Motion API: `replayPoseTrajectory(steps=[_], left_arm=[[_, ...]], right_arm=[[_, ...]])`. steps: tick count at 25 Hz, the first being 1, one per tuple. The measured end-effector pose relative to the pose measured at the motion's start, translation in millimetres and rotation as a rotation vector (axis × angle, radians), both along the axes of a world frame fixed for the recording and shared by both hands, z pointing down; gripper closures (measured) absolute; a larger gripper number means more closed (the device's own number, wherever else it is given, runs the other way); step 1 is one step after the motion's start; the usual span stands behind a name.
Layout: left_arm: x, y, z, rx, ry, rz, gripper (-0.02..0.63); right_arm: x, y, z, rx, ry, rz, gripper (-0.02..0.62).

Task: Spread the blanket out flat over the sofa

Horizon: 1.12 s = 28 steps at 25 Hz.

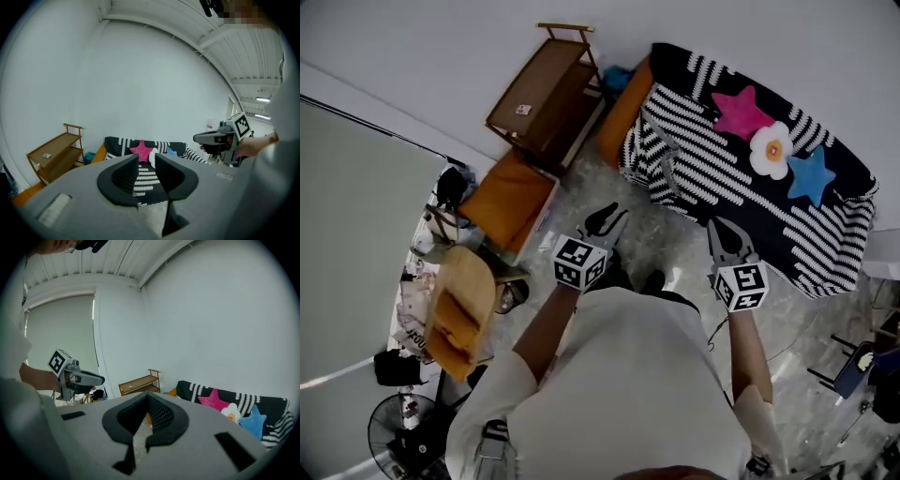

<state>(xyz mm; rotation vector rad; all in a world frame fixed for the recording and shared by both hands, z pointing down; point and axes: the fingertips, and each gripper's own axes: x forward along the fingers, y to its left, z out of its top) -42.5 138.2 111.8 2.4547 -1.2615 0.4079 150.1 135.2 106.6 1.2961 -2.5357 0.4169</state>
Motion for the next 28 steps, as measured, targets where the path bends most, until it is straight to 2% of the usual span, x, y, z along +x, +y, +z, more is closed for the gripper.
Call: replayPoseTrajectory(steps=[7, 15, 22, 28], left_arm=[[-16, -50, 14, 0.010, 0.011, 0.021, 0.500], [-36, -128, 47, -0.038, 0.000, 0.150, 0.500], [-45, -181, 103, -0.099, -0.023, 0.253, 0.498], [-27, -213, 165, -0.141, -0.036, 0.325, 0.497]], right_arm=[[-11, -33, 17, -0.038, 0.009, 0.080, 0.592], [-37, -85, 48, -0.114, 0.030, 0.194, 0.592], [-50, -119, 88, -0.174, 0.041, 0.297, 0.592], [-47, -136, 135, -0.220, 0.066, 0.348, 0.592]])
